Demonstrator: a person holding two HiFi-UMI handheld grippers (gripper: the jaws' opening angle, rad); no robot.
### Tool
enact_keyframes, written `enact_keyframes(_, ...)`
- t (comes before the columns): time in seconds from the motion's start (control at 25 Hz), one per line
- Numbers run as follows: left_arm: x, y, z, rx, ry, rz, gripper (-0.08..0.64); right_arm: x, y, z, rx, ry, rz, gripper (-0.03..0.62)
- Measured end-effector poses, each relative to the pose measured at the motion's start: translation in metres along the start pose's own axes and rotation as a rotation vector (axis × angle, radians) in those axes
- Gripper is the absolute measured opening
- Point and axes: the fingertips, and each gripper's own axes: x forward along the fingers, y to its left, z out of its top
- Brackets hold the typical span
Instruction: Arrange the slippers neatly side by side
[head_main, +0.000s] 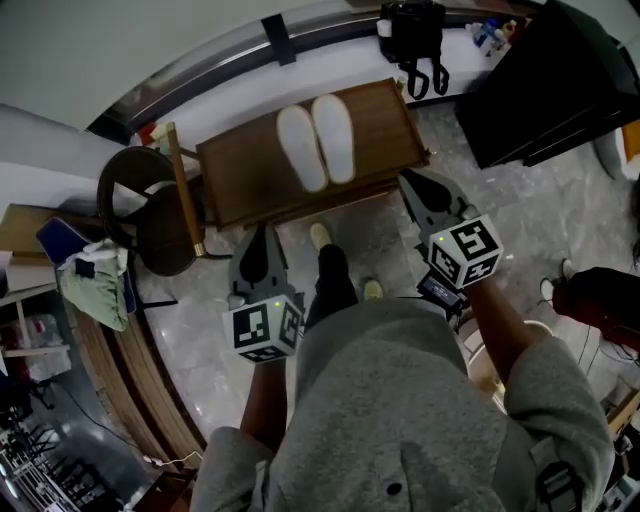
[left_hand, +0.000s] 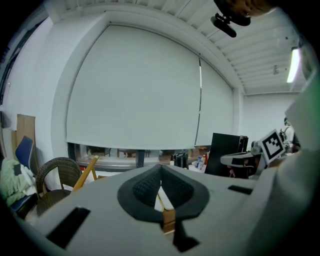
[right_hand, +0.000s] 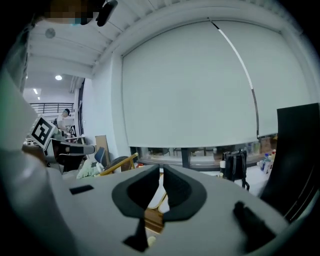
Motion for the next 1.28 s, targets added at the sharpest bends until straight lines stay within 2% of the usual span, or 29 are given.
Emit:
enact_keyframes(0.28,-0.063,-0.046,-0.016,0.018,-0.026,-0.012,0.015,-0.07,0.022,-0.019,0.019,-0.014,-0.017,0.04)
enact_keyframes(0.52,-0.087,-0.066,-0.021,0.021,-0.042,-0.025,0.015,-0.105,0.024,-0.025,0.033,-0.026,-0.033,0.04)
enact_keyframes(1.28,-0.099,-0.07,-0.016,0.037,-0.052,-0.012,0.015,-0.106,0.028,-0.023,0.049,-0.038,-0.012,0.04)
